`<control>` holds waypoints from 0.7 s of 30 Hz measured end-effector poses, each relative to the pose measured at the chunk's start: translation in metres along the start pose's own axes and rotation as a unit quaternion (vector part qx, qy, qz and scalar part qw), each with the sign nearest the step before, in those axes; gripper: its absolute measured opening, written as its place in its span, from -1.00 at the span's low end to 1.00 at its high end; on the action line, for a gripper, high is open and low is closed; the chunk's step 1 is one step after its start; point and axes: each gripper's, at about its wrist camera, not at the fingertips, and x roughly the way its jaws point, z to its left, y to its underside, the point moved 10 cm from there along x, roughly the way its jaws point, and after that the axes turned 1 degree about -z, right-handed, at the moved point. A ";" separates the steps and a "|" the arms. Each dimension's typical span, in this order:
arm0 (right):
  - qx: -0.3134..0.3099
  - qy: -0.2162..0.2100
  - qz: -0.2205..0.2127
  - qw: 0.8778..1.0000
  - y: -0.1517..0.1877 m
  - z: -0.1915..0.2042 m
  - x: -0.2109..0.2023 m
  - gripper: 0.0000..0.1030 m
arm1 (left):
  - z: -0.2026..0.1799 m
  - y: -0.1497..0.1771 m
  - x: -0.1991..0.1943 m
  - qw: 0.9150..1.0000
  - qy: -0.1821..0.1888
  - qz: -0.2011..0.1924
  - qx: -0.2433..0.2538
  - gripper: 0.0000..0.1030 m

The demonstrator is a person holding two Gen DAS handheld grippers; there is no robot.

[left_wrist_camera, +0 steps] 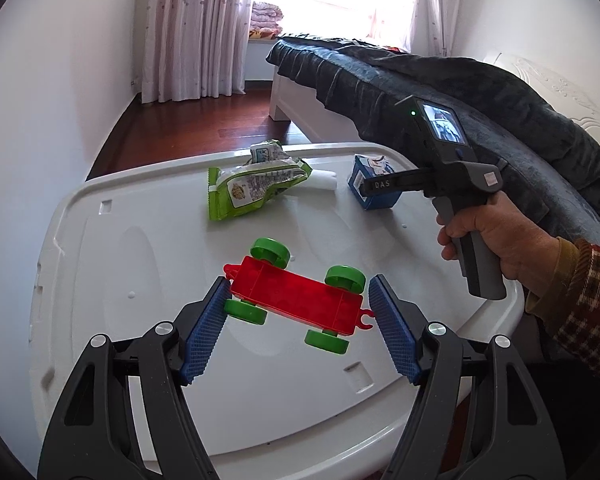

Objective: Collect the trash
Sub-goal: 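Hold the toy car in the left gripper while the right gripper grasps the blue milk carton, then carry the car and carton over the bin and open both grippers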

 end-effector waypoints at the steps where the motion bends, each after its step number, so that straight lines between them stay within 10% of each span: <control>1: -0.002 0.000 -0.004 1.000 0.001 -0.002 -0.004 0.02 | -0.001 0.000 0.000 1.000 0.001 -0.001 0.000 0.34; 11: -0.027 -0.040 -0.058 0.997 0.053 -0.002 -0.108 0.02 | -0.020 0.006 -0.023 1.000 0.000 -0.018 0.015 0.34; 21: -0.079 -0.128 -0.025 0.988 0.214 0.049 -0.207 0.02 | -0.064 0.102 -0.086 1.000 0.001 0.016 -0.002 0.34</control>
